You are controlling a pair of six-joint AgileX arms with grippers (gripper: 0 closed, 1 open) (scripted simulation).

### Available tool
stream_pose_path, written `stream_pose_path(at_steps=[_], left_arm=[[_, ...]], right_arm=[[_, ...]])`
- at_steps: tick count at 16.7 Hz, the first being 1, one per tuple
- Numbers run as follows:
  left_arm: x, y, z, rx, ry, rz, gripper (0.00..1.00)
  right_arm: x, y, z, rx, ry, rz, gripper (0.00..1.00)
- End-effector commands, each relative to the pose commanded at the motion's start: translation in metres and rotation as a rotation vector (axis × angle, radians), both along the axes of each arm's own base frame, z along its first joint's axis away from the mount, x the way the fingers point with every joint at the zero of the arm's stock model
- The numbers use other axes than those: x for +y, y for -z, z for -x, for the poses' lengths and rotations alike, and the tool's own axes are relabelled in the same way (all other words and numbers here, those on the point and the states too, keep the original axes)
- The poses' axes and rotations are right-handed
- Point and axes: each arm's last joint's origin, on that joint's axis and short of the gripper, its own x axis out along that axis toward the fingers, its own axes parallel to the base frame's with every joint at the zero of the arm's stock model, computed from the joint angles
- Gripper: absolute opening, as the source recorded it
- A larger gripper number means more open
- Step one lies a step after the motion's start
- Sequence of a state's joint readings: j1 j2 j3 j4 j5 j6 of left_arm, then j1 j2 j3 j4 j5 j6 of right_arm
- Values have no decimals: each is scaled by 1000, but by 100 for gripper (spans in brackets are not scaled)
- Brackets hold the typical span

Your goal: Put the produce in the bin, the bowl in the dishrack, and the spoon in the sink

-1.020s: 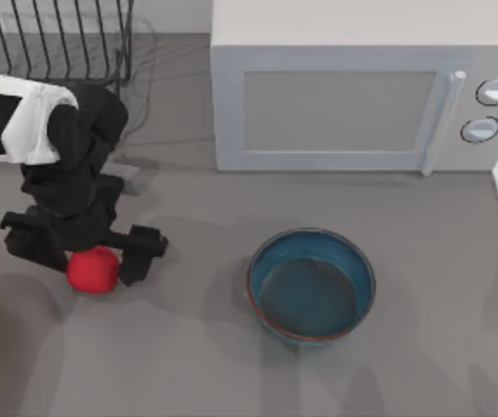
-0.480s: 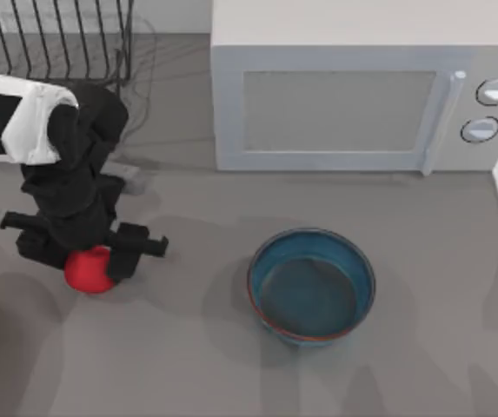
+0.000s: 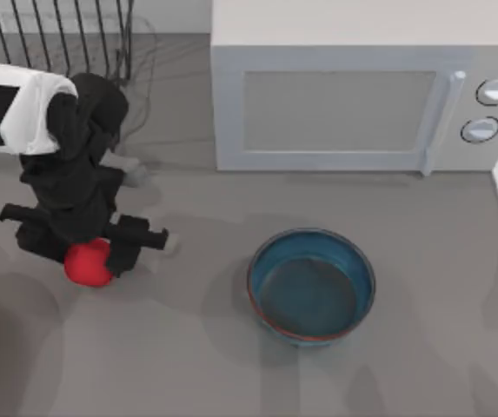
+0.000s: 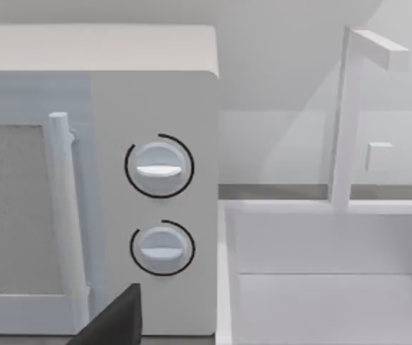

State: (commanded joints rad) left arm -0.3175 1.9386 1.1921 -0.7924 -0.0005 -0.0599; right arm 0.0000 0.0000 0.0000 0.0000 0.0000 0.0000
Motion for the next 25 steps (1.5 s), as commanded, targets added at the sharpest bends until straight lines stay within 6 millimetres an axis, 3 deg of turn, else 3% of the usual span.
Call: stream_pose_path(at_steps=[8, 16, 25], left_arm=[[1, -85, 3, 10, -2, -3, 0], [7, -91, 4, 3, 41, -2, 0], [61, -112, 15, 29, 476, -11, 0]], right_arm=[[0, 0, 0, 0, 0, 0, 100], [0, 0, 0, 0, 0, 0, 100], [0, 0, 0, 0, 0, 0, 100]])
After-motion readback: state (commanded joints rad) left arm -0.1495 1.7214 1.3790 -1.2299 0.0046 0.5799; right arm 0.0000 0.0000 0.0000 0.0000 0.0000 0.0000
